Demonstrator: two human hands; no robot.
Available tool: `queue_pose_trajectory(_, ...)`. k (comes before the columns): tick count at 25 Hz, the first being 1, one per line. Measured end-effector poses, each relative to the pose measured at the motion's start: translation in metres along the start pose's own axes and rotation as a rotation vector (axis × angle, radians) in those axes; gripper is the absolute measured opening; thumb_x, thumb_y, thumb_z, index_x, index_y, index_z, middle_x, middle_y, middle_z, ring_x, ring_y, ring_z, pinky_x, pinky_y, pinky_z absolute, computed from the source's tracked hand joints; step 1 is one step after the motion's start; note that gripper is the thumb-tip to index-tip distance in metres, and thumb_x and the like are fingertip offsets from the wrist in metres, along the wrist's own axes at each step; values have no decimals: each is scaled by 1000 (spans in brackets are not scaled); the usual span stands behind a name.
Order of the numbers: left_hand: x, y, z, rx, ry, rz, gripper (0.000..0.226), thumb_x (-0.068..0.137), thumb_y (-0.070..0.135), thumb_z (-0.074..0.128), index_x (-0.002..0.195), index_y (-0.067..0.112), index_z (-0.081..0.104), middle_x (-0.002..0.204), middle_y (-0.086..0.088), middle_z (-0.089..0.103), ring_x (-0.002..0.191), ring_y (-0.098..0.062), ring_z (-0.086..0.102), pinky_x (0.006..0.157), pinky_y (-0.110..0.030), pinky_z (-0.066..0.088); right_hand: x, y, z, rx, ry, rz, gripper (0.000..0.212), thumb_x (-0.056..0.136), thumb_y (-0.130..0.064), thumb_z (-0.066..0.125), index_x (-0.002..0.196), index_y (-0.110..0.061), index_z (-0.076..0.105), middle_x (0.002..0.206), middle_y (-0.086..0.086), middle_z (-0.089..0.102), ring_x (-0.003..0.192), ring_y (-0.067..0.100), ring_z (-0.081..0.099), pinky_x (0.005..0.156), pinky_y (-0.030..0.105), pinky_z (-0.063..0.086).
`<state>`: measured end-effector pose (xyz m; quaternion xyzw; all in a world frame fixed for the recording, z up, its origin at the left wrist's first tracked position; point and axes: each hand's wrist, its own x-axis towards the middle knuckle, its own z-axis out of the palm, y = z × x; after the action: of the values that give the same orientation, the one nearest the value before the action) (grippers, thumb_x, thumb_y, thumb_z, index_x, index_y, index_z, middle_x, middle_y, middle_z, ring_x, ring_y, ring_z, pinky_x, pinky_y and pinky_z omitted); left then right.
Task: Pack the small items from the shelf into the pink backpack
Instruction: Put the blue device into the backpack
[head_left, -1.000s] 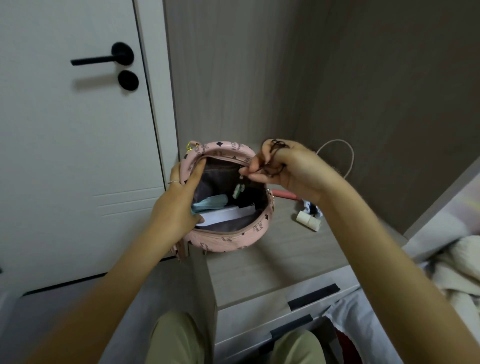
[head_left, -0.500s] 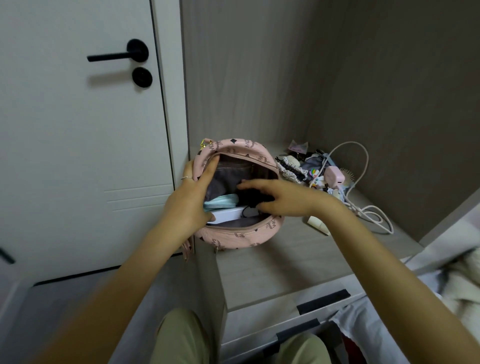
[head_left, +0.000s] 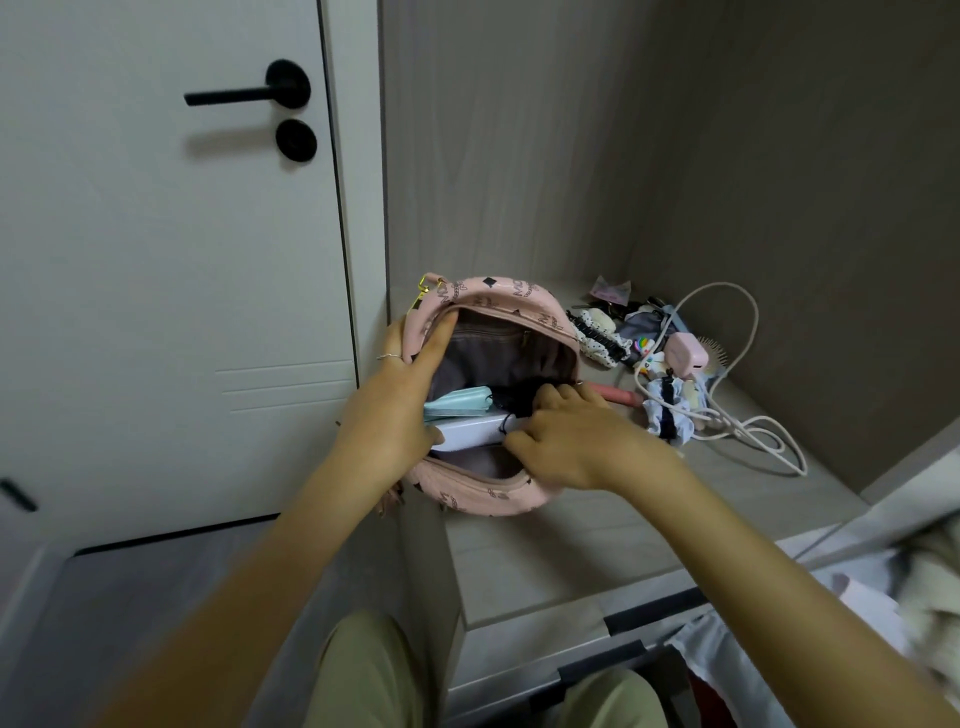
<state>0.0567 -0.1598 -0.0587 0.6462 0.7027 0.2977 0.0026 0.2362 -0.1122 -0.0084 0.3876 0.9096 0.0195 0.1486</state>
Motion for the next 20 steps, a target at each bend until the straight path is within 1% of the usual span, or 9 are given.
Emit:
queue_pose_trajectory(2,-2,2,1,16,-6,-13,132,57,10,83,136,53,-12,149,12,-6,85,-27,60,62,-31,49,-6,-4,13,-31,74,0,44,98,-35,23,122,-18,56,130,10,42,122,25,36,107,36,16)
queue_pose_trajectory(4,-5,1,2,34,-5,-16,132,58,10,83,137,52,-13,151,6,-4,82,-30,61,64,-34,52,-13,-3,21,60,145,-43,41,98,-31,26,121,-22,58,133,1,44,122,20,39,108,33,13)
queue_pose_trajectory(6,-6,1,2,39,-7,-12,132,59,10,83,137,52,-14,151,4,-3,81,-31,61,64,-35,54,-18,1,22,175,233,-40,41,96,-30,29,127,-25,56,139,-6,42,125,15,38,106,28,11)
queue_pose_trajectory(8,-4,0,1,30,-8,-18,132,59,10,82,137,52,-15,151,5,-4,82,-31,61,64,-35,54,-18,7,18,197,289,1,44,95,-31,32,135,-21,47,149,-8,32,131,14,34,106,26,12)
queue_pose_trajectory(10,-3,0,1,33,-5,-16,133,58,9,82,137,52,-15,149,7,-4,79,-30,61,62,-34,53,-18,13,17,162,193,39,50,97,-33,30,144,-19,35,157,-5,21,141,14,20,112,29,6)
queue_pose_trajectory(12,-4,1,1,39,-6,-13,133,58,8,82,136,53,-15,149,7,-4,75,-30,61,61,-34,53,-19,16,14,114,46,52,52,98,-36,26,149,-24,21,159,0,13,145,12,7,115,34,-5)
queue_pose_trajectory(14,-5,1,2,40,-6,-6,133,58,8,83,138,52,-14,150,5,-2,75,-29,60,61,-34,53,-20,17,11,127,19,40,52,99,-36,24,150,-30,15,159,-2,13,146,11,4,114,36,-11)
queue_pose_trajectory(17,-4,0,2,56,4,-7,132,57,9,83,140,49,-12,149,5,-1,75,-28,60,60,-32,50,-19,10,10,124,65,0,50,99,-34,23,149,-28,21,157,-8,18,145,10,10,115,37,-10)
queue_pose_trajectory(20,-2,1,3,55,0,-11,131,59,9,83,140,49,-12,149,4,0,79,-28,61,62,-33,52,-12,1,13,120,49,17,49,100,-34,19,146,-24,28,157,-4,20,144,12,15,116,41,-6)
